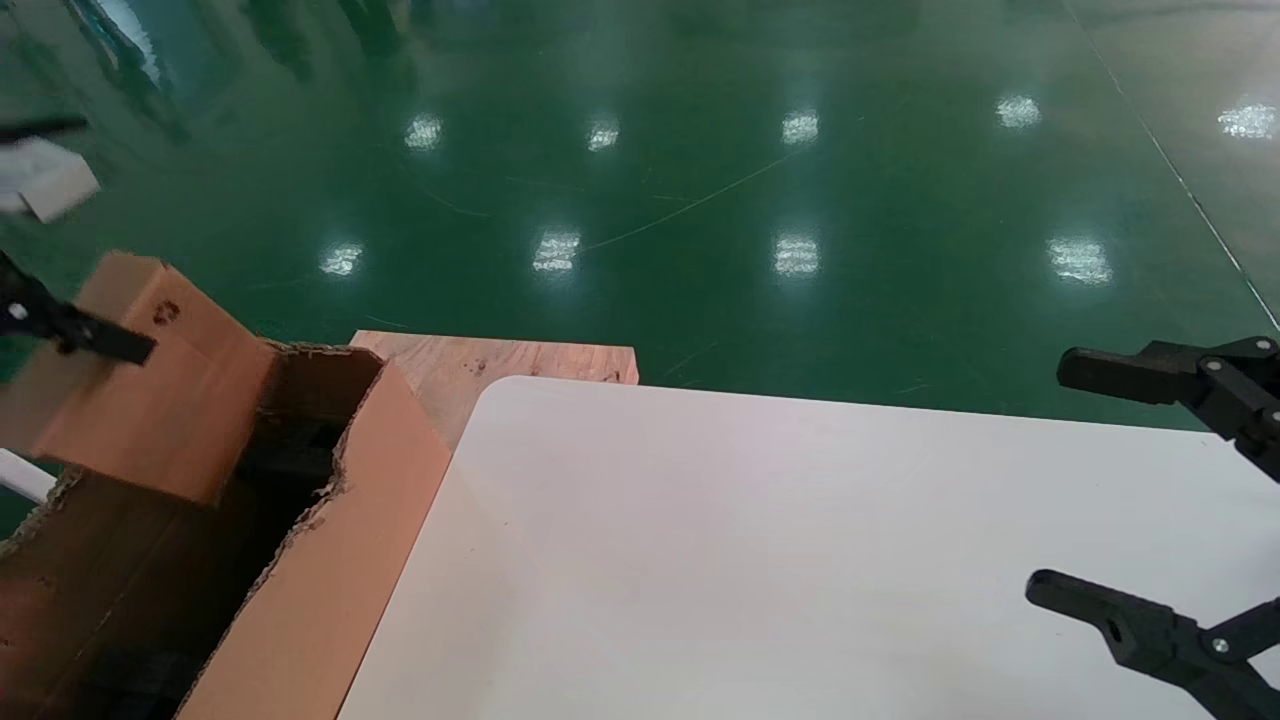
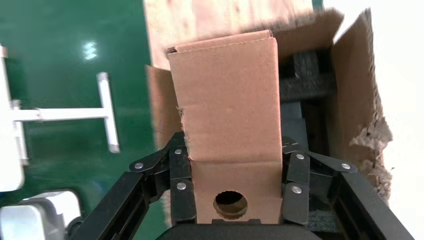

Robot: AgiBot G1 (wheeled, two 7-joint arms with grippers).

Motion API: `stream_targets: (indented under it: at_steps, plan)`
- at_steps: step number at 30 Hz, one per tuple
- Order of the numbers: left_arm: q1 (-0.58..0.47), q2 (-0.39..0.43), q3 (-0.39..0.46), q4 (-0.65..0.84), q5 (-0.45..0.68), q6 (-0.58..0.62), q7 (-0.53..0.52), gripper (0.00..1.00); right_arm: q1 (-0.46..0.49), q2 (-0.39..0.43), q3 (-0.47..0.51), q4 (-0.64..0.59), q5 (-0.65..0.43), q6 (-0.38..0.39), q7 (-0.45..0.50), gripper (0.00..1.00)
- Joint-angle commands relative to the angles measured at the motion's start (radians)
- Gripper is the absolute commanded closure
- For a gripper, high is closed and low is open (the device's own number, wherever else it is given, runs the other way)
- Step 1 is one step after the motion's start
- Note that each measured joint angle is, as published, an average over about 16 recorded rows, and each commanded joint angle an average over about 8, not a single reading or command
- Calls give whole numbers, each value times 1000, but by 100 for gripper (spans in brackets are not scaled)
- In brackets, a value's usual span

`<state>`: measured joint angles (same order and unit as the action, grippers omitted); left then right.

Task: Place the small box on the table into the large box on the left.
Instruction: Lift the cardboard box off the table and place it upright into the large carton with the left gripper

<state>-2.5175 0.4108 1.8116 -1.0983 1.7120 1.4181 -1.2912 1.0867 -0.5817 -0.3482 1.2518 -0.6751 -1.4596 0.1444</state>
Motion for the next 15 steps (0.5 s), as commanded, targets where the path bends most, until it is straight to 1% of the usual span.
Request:
stream_targets:
  at_steps: [1, 4, 7, 15]
  plan:
    - [53, -18, 14, 5, -17, -44, -2, 100, 0, 0, 0, 0, 0, 0, 0, 0]
    - [101, -21, 24, 19, -55, -75, 5, 100, 0, 0, 0, 0, 0, 0, 0, 0]
    - [128, -18, 26, 28, -86, -87, 8, 100, 0, 0, 0, 0, 0, 0, 0, 0]
    - [134, -18, 22, 27, -127, -66, -11, 100, 0, 0, 0, 0, 0, 0, 0, 0]
